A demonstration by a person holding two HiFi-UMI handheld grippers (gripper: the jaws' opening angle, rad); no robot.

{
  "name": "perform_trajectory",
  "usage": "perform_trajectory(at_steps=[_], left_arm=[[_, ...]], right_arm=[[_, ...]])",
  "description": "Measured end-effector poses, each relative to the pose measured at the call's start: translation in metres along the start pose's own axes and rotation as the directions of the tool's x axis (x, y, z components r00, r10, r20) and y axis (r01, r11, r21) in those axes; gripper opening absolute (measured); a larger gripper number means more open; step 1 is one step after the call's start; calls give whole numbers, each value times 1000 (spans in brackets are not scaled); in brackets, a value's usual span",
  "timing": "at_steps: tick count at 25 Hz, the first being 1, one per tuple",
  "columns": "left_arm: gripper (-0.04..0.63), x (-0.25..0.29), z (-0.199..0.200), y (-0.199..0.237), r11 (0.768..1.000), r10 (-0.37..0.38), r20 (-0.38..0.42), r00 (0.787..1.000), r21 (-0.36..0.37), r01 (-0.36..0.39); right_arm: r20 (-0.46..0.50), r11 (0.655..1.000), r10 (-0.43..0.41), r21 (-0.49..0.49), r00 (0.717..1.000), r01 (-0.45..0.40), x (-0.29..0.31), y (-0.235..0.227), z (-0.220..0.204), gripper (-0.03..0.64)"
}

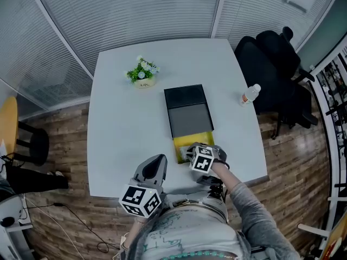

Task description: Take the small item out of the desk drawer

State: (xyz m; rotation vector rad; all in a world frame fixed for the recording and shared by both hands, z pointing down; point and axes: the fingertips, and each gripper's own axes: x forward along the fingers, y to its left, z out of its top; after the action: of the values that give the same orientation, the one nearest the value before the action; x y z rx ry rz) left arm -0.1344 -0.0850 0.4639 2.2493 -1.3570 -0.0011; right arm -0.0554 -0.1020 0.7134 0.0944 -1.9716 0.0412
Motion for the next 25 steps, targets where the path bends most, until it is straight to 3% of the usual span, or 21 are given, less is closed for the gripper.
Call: perform_trajectory(at_steps=[7, 25], left_arm=[[-3, -4, -1, 3, 1000, 10, -2, 1000, -15, -10], [-3, 2, -4, -2, 1000, 0, -23, 1000, -9, 0]], right_arm=[[-40, 1000, 9, 12, 999, -9, 15, -3, -5, 5], [-21, 1000, 22, -8, 1000, -22, 7, 0, -2, 3]])
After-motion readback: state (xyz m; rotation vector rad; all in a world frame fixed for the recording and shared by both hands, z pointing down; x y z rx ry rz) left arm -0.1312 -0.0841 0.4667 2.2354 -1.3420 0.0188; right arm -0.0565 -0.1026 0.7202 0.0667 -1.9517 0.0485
